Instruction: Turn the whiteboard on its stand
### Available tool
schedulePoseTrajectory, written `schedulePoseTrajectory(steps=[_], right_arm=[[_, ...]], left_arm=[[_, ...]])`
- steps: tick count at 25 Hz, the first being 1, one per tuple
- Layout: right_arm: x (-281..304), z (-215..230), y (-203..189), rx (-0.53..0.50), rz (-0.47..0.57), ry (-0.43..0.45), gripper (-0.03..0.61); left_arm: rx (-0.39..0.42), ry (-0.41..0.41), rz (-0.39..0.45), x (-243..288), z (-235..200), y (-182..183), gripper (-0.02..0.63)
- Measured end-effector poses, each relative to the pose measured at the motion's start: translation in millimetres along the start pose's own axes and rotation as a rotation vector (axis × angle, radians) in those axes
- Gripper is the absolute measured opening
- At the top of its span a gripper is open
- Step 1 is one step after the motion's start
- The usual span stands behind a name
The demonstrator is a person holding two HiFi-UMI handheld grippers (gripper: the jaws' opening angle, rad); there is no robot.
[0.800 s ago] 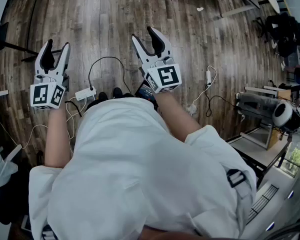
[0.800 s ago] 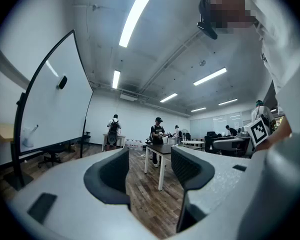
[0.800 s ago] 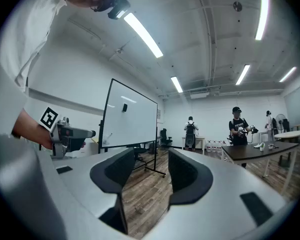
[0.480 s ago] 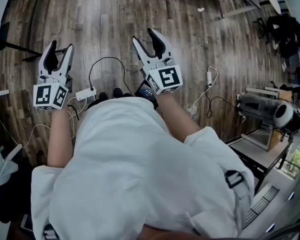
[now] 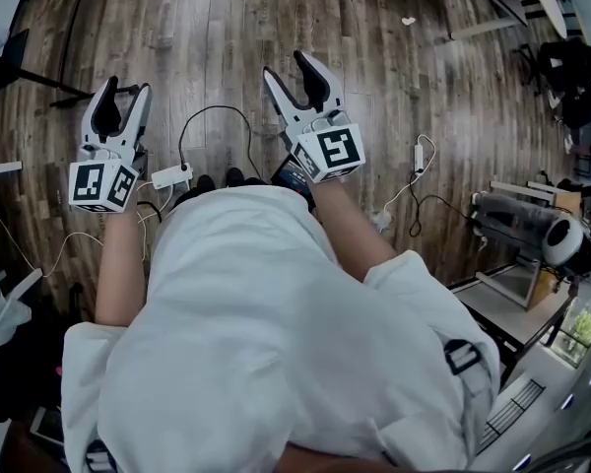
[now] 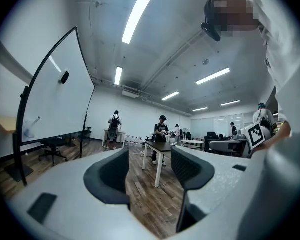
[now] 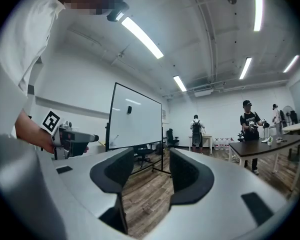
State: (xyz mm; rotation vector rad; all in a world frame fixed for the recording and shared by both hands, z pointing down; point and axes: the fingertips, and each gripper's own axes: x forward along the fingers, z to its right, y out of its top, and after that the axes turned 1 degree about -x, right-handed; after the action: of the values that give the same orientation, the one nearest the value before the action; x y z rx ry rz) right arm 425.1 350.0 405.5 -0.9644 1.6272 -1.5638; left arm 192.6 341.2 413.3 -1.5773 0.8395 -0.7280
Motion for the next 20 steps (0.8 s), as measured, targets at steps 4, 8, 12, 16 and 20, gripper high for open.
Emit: schedulePoseTrajectory(steps=[4, 8, 12, 16, 20], right_arm=[[-10.4, 9.2, -3.1, 0.017, -0.001, 0.023, 0.212], [-18.4, 14.5, -16.5, 0.038, -0.016, 0.024, 0.206], [-16.8, 20.6, -27.2, 0.052, -0.023, 0.016, 0.208], [-5.6, 26.2, -26.0, 0.056, -0.004, 0.031, 0.224], [13.9, 36.3, -23.6, 0.046, 0.003, 0.012, 0.238]], left_arm=[[-0.001, 0.012, 0.004, 4.7, 12.4, -2.7, 0.247], [0.015, 0.028, -0.004, 4.8, 20.3, -7.2, 0.247], [0.012, 0.035, -0.016, 6.3, 20.3, -13.1, 0.247], [0.002, 0.036, -0.017, 13.6, 14.2, -16.9, 0.247], [0.009, 0.034, 0.0, 29.8, 1.4, -13.9, 0.247]])
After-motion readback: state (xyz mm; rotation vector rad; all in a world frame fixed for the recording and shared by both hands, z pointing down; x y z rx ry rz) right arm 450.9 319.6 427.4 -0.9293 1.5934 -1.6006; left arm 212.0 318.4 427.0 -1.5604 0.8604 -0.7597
